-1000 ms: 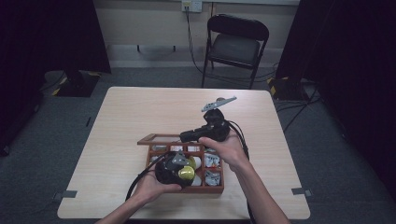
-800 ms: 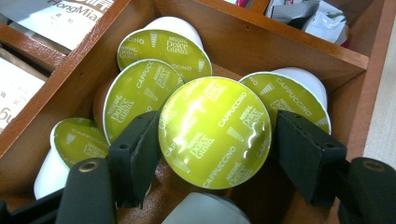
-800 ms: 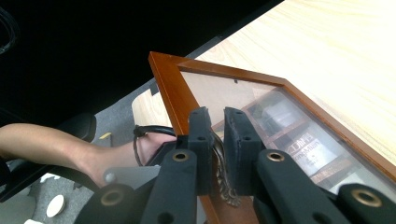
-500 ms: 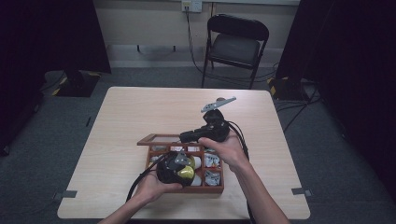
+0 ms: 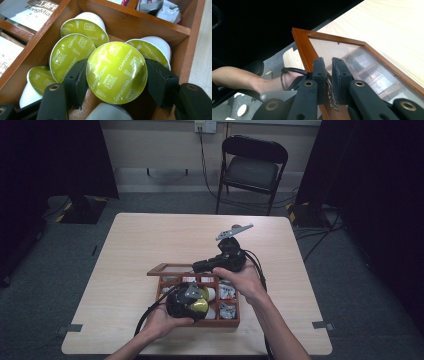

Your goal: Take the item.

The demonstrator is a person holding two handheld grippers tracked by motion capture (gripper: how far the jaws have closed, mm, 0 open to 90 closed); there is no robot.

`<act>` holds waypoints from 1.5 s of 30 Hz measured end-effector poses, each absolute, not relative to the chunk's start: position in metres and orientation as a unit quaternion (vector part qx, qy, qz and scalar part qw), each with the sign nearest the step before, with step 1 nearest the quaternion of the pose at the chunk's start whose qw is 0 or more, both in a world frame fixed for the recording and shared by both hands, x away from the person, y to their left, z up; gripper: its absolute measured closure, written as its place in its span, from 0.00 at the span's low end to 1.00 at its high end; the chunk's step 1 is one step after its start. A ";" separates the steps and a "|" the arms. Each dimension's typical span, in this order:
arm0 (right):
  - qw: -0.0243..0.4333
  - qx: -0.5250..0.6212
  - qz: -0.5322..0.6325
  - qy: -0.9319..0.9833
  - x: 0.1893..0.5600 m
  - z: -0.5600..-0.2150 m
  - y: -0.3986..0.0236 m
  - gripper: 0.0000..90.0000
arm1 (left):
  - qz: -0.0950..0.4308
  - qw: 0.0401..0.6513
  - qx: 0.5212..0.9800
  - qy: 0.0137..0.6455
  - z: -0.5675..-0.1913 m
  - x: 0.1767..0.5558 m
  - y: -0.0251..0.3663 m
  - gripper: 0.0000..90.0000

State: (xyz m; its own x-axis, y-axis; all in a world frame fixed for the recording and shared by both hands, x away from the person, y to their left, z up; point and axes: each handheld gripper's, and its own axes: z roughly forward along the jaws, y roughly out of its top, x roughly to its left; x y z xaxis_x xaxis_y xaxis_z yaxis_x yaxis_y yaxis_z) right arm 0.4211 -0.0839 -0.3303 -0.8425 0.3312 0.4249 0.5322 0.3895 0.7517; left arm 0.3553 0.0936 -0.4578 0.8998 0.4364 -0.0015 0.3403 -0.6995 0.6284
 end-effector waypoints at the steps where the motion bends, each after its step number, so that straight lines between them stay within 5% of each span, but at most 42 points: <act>1: 0.103 -0.261 -0.487 -0.827 0.421 -0.330 -0.084 0.91 | 0.074 0.325 0.919 0.211 -0.458 0.355 0.094 0.42; 32: 0.104 -0.261 -0.487 -0.827 0.421 -0.330 -0.084 0.91 | 0.087 0.403 0.897 0.162 -0.411 0.318 0.112 0.42; 45: 0.104 -0.261 -0.486 -0.827 0.421 -0.330 -0.083 0.91 | 0.077 0.411 0.891 0.177 -0.418 0.308 0.132 0.42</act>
